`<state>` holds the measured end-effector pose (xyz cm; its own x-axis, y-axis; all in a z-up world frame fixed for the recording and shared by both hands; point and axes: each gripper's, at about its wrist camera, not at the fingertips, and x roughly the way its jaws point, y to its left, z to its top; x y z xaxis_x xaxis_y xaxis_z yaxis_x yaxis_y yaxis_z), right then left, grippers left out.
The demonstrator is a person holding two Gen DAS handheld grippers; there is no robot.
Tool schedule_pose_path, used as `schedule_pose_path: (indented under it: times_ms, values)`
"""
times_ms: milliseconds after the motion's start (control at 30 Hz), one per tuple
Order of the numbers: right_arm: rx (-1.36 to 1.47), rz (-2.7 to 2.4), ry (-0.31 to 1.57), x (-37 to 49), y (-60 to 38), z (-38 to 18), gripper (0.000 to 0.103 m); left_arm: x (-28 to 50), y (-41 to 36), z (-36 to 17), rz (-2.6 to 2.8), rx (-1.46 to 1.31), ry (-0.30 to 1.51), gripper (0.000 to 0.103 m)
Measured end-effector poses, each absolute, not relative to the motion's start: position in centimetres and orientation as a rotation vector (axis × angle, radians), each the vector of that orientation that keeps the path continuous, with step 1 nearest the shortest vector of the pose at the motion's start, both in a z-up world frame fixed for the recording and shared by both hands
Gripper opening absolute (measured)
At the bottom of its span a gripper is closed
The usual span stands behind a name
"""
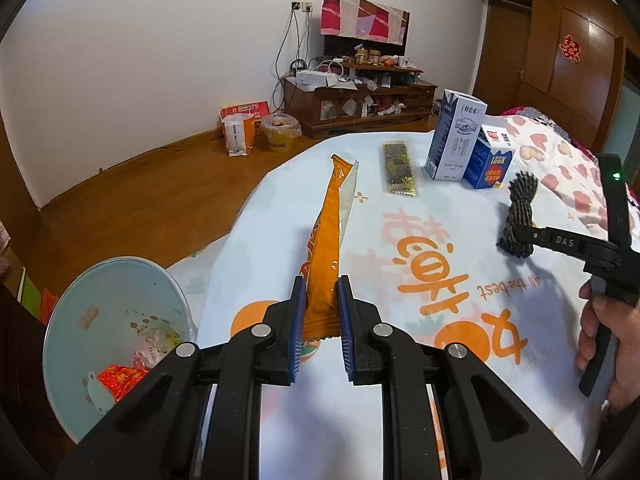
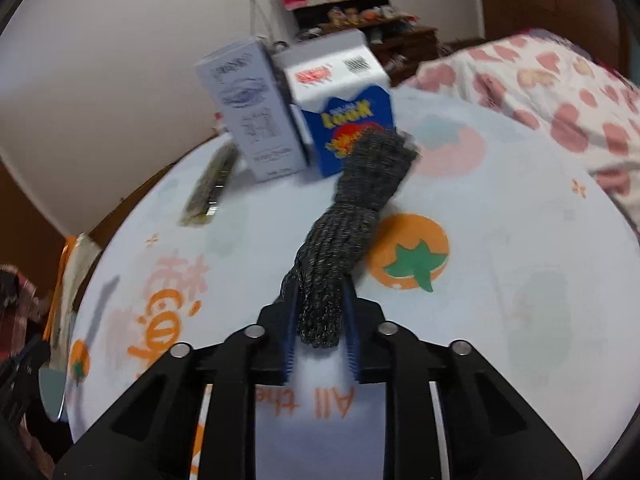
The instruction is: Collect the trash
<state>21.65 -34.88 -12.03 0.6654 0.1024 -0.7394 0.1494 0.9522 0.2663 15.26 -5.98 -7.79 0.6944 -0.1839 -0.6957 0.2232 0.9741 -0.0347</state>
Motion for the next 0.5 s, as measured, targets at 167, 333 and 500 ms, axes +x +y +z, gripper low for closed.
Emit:
schedule_pose_path:
  times_ms: [167, 333, 500]
  values:
    - [0.219, 0.049, 0.806, 20.1, -31.9, -9.9, 0.018, 14.4, -4.4, -6.9, -0.184, 0.038, 0.743, 0.016]
    - [0.147, 0.139, 0.775, 19.2, -27.9, -8.5, 0.018, 12.8, -2.0, -5.9, -0.131, 0.034, 0.719, 0.016]
    - [0.079, 0.212, 0.739, 18.3, -23.6, -8.1, 0.018, 11.3, 0.3, -5.4, -0.084, 0.018, 0.693, 0.016]
